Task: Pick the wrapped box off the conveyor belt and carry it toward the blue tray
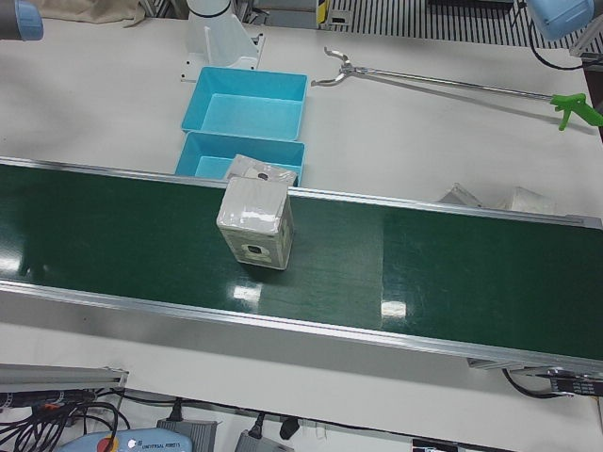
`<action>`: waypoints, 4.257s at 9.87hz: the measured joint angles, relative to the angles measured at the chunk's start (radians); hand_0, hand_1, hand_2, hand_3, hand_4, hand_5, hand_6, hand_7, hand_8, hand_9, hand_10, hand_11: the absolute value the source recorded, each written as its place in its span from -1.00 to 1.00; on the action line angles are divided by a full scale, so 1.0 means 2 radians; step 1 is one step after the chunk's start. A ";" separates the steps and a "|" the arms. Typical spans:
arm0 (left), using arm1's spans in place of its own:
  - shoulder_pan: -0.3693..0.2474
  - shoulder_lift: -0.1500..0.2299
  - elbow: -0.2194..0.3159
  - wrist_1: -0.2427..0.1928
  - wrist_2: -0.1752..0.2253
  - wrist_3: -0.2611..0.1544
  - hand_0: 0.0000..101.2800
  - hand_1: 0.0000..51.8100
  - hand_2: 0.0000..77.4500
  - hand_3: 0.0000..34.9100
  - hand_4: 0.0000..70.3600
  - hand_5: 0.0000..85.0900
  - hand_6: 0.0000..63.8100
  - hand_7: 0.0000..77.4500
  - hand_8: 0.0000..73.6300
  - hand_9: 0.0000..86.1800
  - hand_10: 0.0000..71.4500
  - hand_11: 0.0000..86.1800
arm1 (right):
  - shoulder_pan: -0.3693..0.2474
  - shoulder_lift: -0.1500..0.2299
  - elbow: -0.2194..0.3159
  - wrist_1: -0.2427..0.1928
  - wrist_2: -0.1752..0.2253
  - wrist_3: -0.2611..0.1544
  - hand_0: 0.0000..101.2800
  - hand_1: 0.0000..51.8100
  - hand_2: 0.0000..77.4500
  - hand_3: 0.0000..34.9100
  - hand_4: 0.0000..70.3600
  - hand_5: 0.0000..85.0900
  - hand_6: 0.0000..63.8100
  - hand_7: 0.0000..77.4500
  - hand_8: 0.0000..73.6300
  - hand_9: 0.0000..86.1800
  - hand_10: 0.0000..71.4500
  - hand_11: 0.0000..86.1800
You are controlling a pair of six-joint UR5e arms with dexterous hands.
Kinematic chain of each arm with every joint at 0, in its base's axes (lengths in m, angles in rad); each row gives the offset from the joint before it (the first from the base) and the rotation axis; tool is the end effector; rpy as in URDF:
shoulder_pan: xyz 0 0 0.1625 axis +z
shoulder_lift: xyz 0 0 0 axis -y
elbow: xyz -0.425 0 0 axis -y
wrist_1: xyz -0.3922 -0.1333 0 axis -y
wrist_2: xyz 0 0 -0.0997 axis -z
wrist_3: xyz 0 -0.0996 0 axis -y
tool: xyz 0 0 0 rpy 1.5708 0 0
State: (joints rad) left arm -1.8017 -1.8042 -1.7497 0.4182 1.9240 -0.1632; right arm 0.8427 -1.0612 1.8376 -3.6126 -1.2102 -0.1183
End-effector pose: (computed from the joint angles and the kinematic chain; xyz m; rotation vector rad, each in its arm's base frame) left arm -0.2222 -0.5133 0.5191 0.3144 -2.1714 2.2057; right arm -0.2775 -0.5644 0.3257 -0.4034 -2.3216 1.7364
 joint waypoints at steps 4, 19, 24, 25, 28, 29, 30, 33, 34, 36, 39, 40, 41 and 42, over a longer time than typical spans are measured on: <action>0.000 0.000 0.000 0.000 0.000 0.000 -1.00 -1.00 -0.97 -1.00 -1.00 -0.97 -0.98 -0.99 -0.99 -1.00 -0.98 -0.99 | 0.003 -0.003 0.002 -0.001 -0.001 -0.043 -0.07 -0.58 -0.85 -0.99 -0.74 -0.69 -0.81 -0.55 -0.91 -0.95 -1.00 -0.97; 0.000 0.000 0.000 0.000 0.000 0.000 -1.00 -1.00 -0.97 -1.00 -1.00 -0.97 -0.98 -0.99 -0.99 -1.00 -1.00 -0.99 | -0.002 -0.001 -0.005 0.004 0.012 -0.042 -0.09 -0.62 -0.85 -0.99 -0.80 -0.71 -0.81 -0.55 -0.91 -0.95 -1.00 -0.97; 0.000 0.000 0.000 0.000 0.000 0.000 -1.00 -1.00 -0.99 -1.00 -1.00 -0.97 -1.00 -0.99 -0.99 -1.00 -0.98 -0.99 | -0.004 -0.001 -0.008 0.004 0.014 -0.042 -0.09 -0.62 -0.82 -0.99 -0.78 -0.71 -0.81 -0.55 -0.91 -0.91 -1.00 -0.97; 0.000 0.000 0.000 0.000 0.000 0.000 -1.00 -1.00 -0.99 -1.00 -1.00 -0.97 -0.98 -0.99 -0.99 -1.00 -0.98 -0.99 | -0.004 -0.001 -0.008 0.004 0.014 -0.042 -0.09 -0.62 -0.82 -0.99 -0.78 -0.71 -0.81 -0.55 -0.91 -0.91 -1.00 -0.97; 0.000 0.000 0.000 0.000 0.000 0.000 -1.00 -1.00 -0.97 -1.00 -1.00 -0.97 -0.98 -0.99 -0.99 -1.00 -1.00 -0.99 | -0.005 -0.001 -0.008 0.004 0.014 -0.042 -0.09 -0.62 -0.82 -0.99 -0.80 -0.71 -0.81 -0.55 -0.91 -0.91 -1.00 -0.97; 0.000 0.000 0.000 0.000 0.000 0.000 -1.00 -1.00 -0.97 -1.00 -1.00 -0.97 -1.00 -0.99 -0.99 -0.99 -1.00 -0.99 | -0.005 -0.001 -0.008 0.004 0.014 -0.042 -0.09 -0.62 -0.83 -0.99 -0.80 -0.71 -0.81 -0.55 -0.91 -0.91 -1.00 -0.97; 0.000 0.000 0.000 0.000 0.000 0.000 -1.00 -1.00 -0.97 -1.00 -1.00 -0.97 -1.00 -0.99 -0.99 -0.99 -0.98 -0.99 | -0.006 -0.001 -0.008 0.004 0.014 -0.042 -0.09 -0.62 -0.83 -0.99 -0.80 -0.71 -0.81 -0.55 -0.91 -0.91 -1.00 -0.97; 0.000 0.000 0.000 0.000 0.000 0.000 -1.00 -1.00 -0.97 -1.00 -1.00 -0.97 -0.98 -0.99 -0.99 -0.99 -1.00 -0.99 | -0.009 0.001 -0.011 0.004 0.016 -0.043 -0.10 -0.62 -0.82 -0.99 -0.78 -0.71 -0.81 -0.54 -0.90 -0.91 -1.00 -0.97; 0.000 0.000 0.000 0.000 0.000 0.000 -1.00 -1.00 -0.99 -1.00 -1.00 -0.97 -0.98 -0.99 -0.99 -0.99 -0.98 -0.99 | -0.011 0.002 -0.014 0.006 0.018 -0.043 -0.10 -0.62 -0.82 -0.99 -0.78 -0.71 -0.81 -0.54 -0.90 -0.91 -1.00 -0.97; 0.000 0.000 0.000 0.000 0.000 0.000 -1.00 -1.00 -0.97 -1.00 -1.00 -0.97 -0.98 -0.99 -0.99 -0.99 -1.00 -0.99 | -0.022 0.003 -0.022 0.015 0.026 -0.043 -0.09 -0.62 -0.82 -0.99 -0.78 -0.71 -0.81 -0.54 -0.90 -0.91 -1.00 -0.97; 0.000 0.000 0.000 0.000 0.000 0.000 -1.00 -1.00 -0.99 -1.00 -1.00 -0.97 -0.98 -0.99 -0.99 -1.00 -0.98 -0.99 | -0.032 0.003 -0.036 0.046 0.038 -0.042 -0.12 -0.71 -0.89 -0.99 -0.77 -0.72 -0.81 -0.54 -0.90 -0.91 -1.00 -0.97; 0.000 0.000 0.000 0.000 0.000 0.000 -1.00 -1.00 -0.99 -1.00 -1.00 -0.97 -0.98 -0.99 -0.99 -0.99 -1.00 -0.99 | -0.034 0.003 -0.041 0.056 0.040 -0.041 -0.14 -0.71 -0.89 -0.99 -0.83 -0.72 -0.81 -0.54 -0.93 -0.91 -1.00 -0.97; 0.000 0.000 0.000 0.000 0.000 0.000 -1.00 -1.00 -0.99 -1.00 -1.00 -0.97 -1.00 -0.99 -0.99 -1.00 -1.00 -0.99 | -0.034 0.003 -0.044 0.064 0.040 -0.041 -0.14 -0.71 -0.89 -0.99 -0.83 -0.72 -0.81 -0.54 -0.93 -0.91 -1.00 -0.97; 0.000 0.000 0.000 0.000 0.000 0.000 -1.00 -1.00 -0.97 -1.00 -1.00 -0.97 -0.98 -0.99 -0.99 -0.99 -0.98 -0.99 | -0.034 0.003 -0.046 0.070 0.041 -0.041 -0.13 -0.64 -0.83 -1.00 -0.74 -0.72 -0.81 -0.54 -0.93 -0.91 -1.00 -0.97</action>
State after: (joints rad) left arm -1.8017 -1.8043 -1.7497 0.4182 1.9240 -0.1632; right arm 0.7738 -1.0553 1.7464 -3.4720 -1.1285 -0.1995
